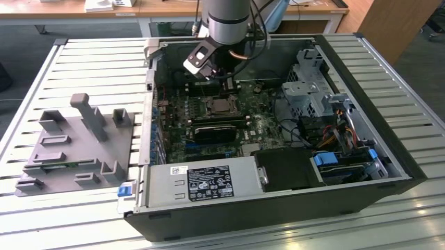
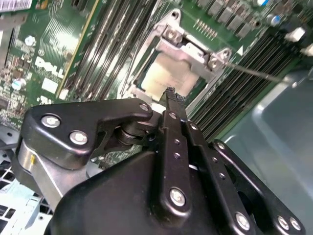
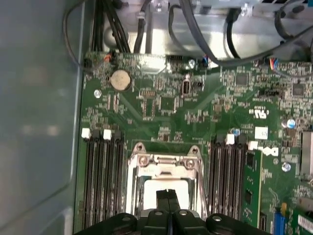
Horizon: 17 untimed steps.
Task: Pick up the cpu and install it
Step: 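Close the cpu cover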
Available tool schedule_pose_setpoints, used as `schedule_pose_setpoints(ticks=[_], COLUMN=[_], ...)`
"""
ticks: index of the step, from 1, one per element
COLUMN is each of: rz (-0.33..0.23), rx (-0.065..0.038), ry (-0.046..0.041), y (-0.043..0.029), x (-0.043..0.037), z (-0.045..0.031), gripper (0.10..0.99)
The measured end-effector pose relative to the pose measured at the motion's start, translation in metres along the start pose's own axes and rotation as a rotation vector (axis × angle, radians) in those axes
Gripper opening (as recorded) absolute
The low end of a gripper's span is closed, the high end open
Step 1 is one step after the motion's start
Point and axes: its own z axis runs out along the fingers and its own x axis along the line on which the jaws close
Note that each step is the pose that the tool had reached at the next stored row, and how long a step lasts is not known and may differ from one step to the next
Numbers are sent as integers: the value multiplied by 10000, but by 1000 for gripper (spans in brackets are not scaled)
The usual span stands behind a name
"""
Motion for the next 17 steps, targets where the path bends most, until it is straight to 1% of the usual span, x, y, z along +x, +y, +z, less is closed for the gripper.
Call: schedule_pose_setpoints(ticks=[4,10,17], rz=[-5,-25,-48], rx=[0,1,2], ry=[1,0,1], y=[-74,-114,-207], x=[3,3,5], z=[14,44,102], gripper=[106,106,106])
